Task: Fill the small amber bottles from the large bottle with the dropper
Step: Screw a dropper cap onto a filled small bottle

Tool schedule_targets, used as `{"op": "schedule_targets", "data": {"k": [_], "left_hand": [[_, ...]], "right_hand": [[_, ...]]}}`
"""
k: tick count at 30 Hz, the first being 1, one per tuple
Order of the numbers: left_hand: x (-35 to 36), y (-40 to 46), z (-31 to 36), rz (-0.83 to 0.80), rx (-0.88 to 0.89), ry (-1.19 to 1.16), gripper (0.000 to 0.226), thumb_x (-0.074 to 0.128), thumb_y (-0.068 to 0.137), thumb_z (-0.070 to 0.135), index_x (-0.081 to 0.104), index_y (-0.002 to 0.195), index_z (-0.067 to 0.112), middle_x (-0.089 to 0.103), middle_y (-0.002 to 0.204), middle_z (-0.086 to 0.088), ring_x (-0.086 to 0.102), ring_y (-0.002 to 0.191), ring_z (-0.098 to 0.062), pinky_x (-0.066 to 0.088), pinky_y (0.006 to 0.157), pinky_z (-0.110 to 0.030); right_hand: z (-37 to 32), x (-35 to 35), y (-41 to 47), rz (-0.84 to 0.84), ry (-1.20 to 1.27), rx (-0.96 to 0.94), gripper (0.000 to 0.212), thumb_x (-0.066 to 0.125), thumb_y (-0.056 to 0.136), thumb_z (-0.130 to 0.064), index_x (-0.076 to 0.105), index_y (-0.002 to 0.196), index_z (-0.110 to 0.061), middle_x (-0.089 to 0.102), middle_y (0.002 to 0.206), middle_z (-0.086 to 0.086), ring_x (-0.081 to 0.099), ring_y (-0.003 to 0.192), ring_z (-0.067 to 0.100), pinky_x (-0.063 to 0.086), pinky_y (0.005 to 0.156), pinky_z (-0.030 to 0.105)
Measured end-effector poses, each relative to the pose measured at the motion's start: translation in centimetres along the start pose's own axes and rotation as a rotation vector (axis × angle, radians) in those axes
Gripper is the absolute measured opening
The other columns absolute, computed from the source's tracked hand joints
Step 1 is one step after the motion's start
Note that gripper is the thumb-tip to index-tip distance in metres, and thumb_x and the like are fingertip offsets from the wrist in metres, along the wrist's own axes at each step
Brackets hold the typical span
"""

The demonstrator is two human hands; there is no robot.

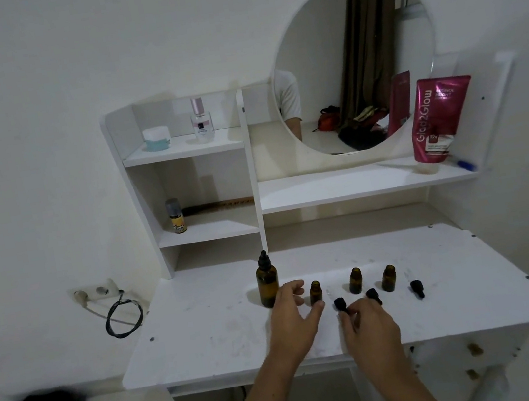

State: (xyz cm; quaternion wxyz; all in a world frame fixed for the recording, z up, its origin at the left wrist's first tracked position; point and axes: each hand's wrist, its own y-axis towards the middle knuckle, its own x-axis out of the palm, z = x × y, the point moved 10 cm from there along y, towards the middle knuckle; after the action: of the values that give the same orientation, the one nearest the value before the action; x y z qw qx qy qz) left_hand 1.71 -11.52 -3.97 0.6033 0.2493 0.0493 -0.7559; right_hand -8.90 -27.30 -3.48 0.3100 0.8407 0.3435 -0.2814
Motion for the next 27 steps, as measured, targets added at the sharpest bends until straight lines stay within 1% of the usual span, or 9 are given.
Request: {"op": "schedule_targets", "data": {"k": [2, 4, 8, 11, 12, 15, 17, 21, 27], "left_hand": [[0.5, 0.3, 0.3, -0.013, 0.034, 0.019, 0.055, 0.079, 0.087, 0.04, 0.052, 0.134, 0.028, 0.06, 0.122, 0.016, 0.06, 0.106, 0.001, 0.051, 0.086, -0.014], [0.8, 0.5, 1.0, -0.022, 0.086, 0.071, 0.047, 0.076, 0.09, 0.039, 0.055, 0.131, 0.03, 0.061, 0.12, 0.019, 0.061, 0.103, 0.004, 0.053, 0.088, -0.015], [0.8, 0.9, 1.6, -0.017, 0.109, 0.075, 0.031, 0.072, 0.093, 0.036, 0.061, 0.121, 0.029, 0.065, 0.112, 0.018, 0.063, 0.096, 0.003, 0.055, 0.084, -0.018], [0.8, 0.8, 1.5, -0.019, 0.113, 0.052, 0.023, 0.072, 0.094, 0.034, 0.063, 0.114, 0.03, 0.065, 0.109, 0.019, 0.063, 0.094, 0.002, 0.055, 0.083, -0.016], [0.8, 0.8, 1.5, -0.02, 0.114, 0.047, 0.022, 0.072, 0.093, 0.034, 0.063, 0.113, 0.03, 0.065, 0.108, 0.019, 0.064, 0.095, 0.002, 0.054, 0.082, -0.015], [0.7, 0.8, 1.3, -0.019, 0.113, 0.039, 0.021, 0.072, 0.094, 0.032, 0.064, 0.112, 0.03, 0.065, 0.108, 0.02, 0.063, 0.096, 0.003, 0.053, 0.082, -0.013], [0.8, 0.8, 1.3, -0.023, 0.118, 0.046, 0.02, 0.071, 0.094, 0.031, 0.064, 0.113, 0.03, 0.064, 0.108, 0.02, 0.063, 0.096, 0.004, 0.052, 0.082, -0.012], [0.7, 0.8, 1.4, -0.027, 0.137, 0.046, 0.019, 0.07, 0.095, 0.029, 0.063, 0.113, 0.03, 0.064, 0.109, 0.018, 0.063, 0.095, 0.002, 0.052, 0.082, -0.014], [0.8, 0.6, 1.6, -0.04, 0.138, 0.039, 0.018, 0.069, 0.096, 0.028, 0.063, 0.113, 0.033, 0.064, 0.11, 0.019, 0.063, 0.096, 0.0, 0.053, 0.083, -0.015]], "right_hand": [[0.4, -0.4, 0.1, -0.003, 0.046, 0.051, 0.011, 0.073, 0.093, -0.02, 0.064, 0.086, -0.019, 0.056, 0.07, -0.011, 0.055, 0.06, 0.003, 0.034, 0.055, 0.011], [0.8, -1.3, 0.2, 0.016, 0.148, 0.115, 0.007, 0.074, 0.092, -0.02, 0.067, 0.092, -0.019, 0.063, 0.073, -0.011, 0.059, 0.066, 0.001, 0.038, 0.058, 0.011], [0.8, -3.3, 1.0, 0.045, 0.384, 0.148, 0.01, 0.077, 0.09, -0.013, 0.07, 0.095, -0.018, 0.072, 0.08, -0.01, 0.068, 0.076, 0.003, 0.055, 0.072, 0.02], [-0.4, -4.0, 1.8, 0.033, 0.495, 0.118, 0.012, 0.077, 0.09, -0.015, 0.072, 0.098, -0.02, 0.075, 0.09, -0.012, 0.071, 0.084, 0.0, 0.05, 0.075, 0.01], [-0.8, -4.2, 2.1, 0.032, 0.531, 0.108, 0.012, 0.077, 0.09, -0.015, 0.072, 0.098, -0.022, 0.075, 0.092, -0.013, 0.071, 0.086, -0.002, 0.051, 0.077, 0.01], [-1.8, -4.5, 3.0, 0.024, 0.614, 0.065, 0.014, 0.076, 0.091, -0.014, 0.072, 0.1, -0.024, 0.077, 0.094, -0.011, 0.073, 0.093, 0.0, 0.054, 0.085, 0.021], [-2.7, -4.7, 3.4, 0.011, 0.63, 0.018, 0.014, 0.073, 0.093, -0.012, 0.072, 0.101, -0.024, 0.078, 0.095, -0.012, 0.073, 0.095, 0.002, 0.054, 0.086, 0.022], [-4.2, -4.6, 3.9, -0.009, 0.579, -0.079, 0.015, 0.071, 0.094, -0.009, 0.071, 0.102, -0.021, 0.077, 0.093, -0.016, 0.073, 0.092, 0.0, 0.057, 0.082, 0.016], [-5.9, -3.6, 4.1, -0.034, 0.43, -0.245, 0.018, 0.072, 0.093, -0.006, 0.071, 0.105, -0.018, 0.076, 0.094, -0.013, 0.074, 0.092, 0.005, 0.06, 0.082, 0.023]]}}
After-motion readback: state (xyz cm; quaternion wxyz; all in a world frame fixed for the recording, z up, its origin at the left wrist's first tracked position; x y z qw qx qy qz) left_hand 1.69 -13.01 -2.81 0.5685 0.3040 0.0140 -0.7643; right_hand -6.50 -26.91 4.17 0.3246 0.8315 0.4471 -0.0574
